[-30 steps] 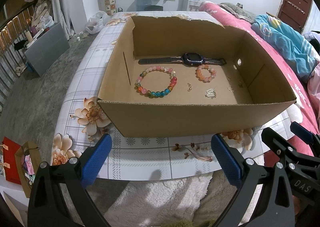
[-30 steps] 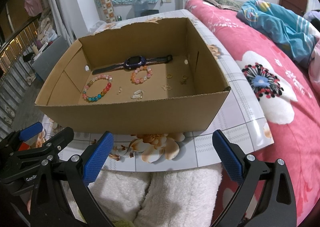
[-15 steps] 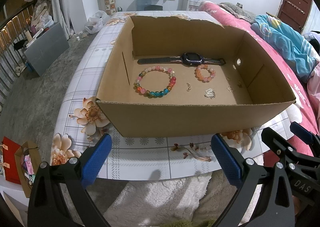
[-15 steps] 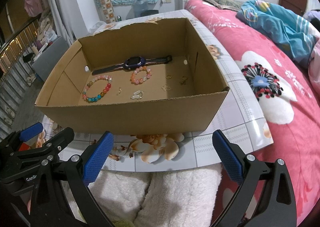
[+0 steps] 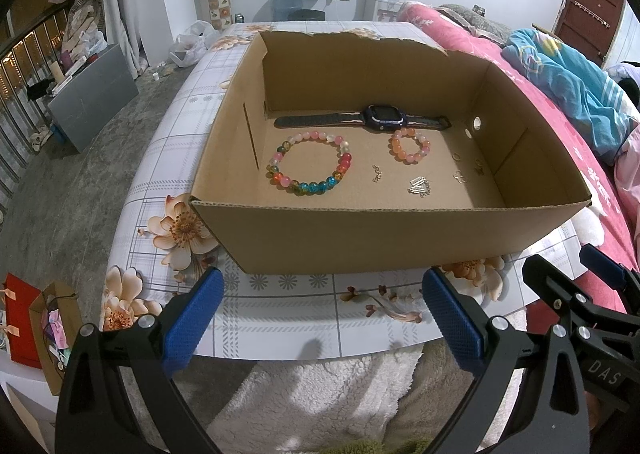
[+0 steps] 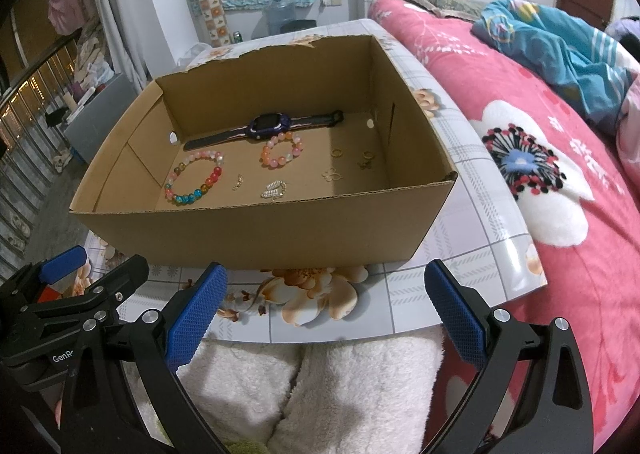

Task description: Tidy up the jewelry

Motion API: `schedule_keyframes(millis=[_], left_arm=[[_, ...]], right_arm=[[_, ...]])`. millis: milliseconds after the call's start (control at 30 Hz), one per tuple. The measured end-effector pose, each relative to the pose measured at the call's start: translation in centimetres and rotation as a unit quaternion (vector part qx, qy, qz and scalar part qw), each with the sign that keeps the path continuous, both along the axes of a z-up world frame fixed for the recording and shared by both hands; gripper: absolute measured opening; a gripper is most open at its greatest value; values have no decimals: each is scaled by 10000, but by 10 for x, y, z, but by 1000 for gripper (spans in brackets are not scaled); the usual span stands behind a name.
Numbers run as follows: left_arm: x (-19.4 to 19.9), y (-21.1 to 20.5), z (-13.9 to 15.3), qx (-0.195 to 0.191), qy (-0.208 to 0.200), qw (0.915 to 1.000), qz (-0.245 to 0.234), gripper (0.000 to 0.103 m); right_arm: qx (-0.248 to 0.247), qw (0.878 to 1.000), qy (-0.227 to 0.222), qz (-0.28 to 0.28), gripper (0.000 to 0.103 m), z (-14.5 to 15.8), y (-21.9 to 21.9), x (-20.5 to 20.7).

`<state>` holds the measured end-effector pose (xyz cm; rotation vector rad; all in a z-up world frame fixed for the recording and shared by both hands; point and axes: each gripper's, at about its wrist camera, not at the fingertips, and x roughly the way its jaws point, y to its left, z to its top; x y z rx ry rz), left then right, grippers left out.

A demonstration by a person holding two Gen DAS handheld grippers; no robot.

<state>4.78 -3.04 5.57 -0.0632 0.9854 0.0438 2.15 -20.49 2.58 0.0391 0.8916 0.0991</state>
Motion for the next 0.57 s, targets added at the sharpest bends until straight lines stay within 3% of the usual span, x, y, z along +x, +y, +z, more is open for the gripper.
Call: schedule_keyframes(millis=[567], left_arm=[[0,-5,1,-58,45,10000,-27,97]], right_arm=[[3,10000,-6,15,95,0,-2,0]])
